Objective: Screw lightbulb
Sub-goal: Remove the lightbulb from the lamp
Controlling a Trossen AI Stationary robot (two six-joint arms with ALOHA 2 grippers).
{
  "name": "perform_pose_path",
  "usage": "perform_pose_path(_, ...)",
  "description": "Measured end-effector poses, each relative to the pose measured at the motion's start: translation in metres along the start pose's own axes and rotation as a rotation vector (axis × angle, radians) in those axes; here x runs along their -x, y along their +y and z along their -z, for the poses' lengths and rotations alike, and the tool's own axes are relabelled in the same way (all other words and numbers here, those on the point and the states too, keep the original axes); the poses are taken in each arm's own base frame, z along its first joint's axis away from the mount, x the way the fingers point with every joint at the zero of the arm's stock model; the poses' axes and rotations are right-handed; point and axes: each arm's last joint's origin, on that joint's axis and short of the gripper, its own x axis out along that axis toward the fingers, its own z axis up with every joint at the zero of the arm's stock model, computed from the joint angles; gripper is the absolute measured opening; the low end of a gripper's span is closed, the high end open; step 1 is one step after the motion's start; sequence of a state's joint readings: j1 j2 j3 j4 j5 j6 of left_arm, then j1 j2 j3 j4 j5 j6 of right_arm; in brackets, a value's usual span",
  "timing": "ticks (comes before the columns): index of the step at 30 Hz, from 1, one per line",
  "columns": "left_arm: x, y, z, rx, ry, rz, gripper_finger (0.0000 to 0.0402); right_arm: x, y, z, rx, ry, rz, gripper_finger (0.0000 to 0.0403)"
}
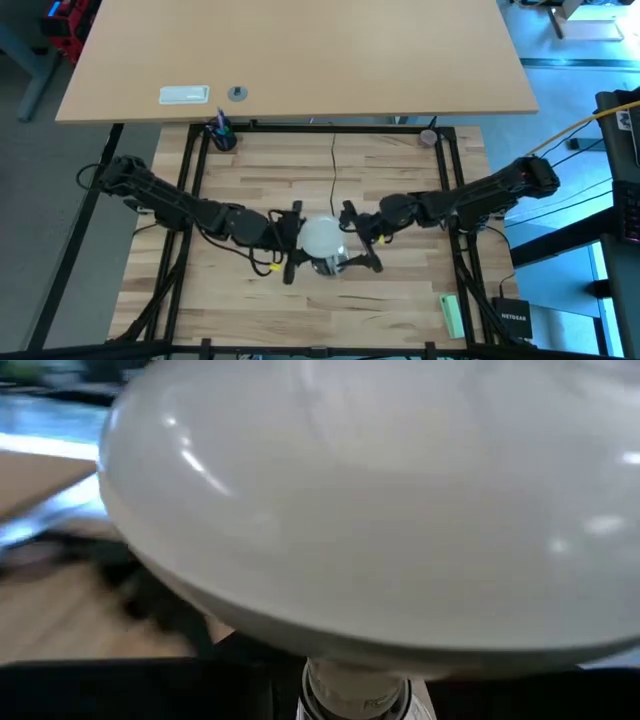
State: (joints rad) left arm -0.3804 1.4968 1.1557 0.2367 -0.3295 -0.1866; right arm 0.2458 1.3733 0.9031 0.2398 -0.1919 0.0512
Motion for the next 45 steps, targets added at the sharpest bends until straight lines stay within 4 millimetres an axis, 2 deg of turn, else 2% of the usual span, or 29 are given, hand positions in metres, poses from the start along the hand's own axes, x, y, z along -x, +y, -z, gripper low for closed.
perform_pose_path(4, -0.007, 0.004, 0.001, -0.007, -0.001, 0.12, 0.0143, -0.013, 0.0, 0.0, 0.022, -0.086, -0.094, 0.0365)
perform_pose_path(8, -0.009, 0.008, 0.001, -0.021, 0.018, 0.201, 0.0143, -0.025, 0.001, 0.007, -0.015, -0.096, -0.215, 0.0344)
perform_pose_path(13, -0.009, 0.01, 0.002, -0.024, 0.032, 0.22, 0.0143, -0.03, 0.001, 0.011, -0.057, -0.084, -0.233, 0.0308)
perform_pose_path(16, -0.009, 0.009, 0.001, -0.026, 0.029, 0.221, 0.0143, -0.03, 0.0, 0.012, -0.069, -0.076, -0.218, 0.0261)
perform_pose_path(20, -0.009, 0.009, 0.002, -0.021, 0.037, 0.207, 0.0143, -0.027, -0.001, 0.015, -0.068, -0.026, -0.159, 0.0171)
perform_pose_path(27, -0.005, 0.003, 0.006, -0.008, 0.016, -0.074, 0.0143, -0.014, -0.005, 0.011, -0.054, 0.018, 0.119, 0.017)
perform_pose_path(33, -0.008, 0.013, 0.016, 0.077, -0.056, -0.512, 0.0143, -0.012, -0.02, 0.019, -0.11, 0.009, 0.663, 0.017)
perform_pose_path(35, -0.011, 0.015, 0.021, 0.088, -0.069, -0.595, 0.0143, -0.014, -0.023, 0.023, -0.087, 0.019, 0.756, 0.017)
perform_pose_path(40, -0.014, 0.015, 0.023, 0.084, -0.079, -0.629, 0.0143, -0.015, -0.024, 0.023, -0.075, 0.01, 0.774, 0.017)
perform_pose_path(45, -0.009, 0.011, 0.019, 0.027, -0.062, -0.604, 0.0143, -0.015, -0.022, 0.018, -0.04, 0.0, 0.63, 0.0179)
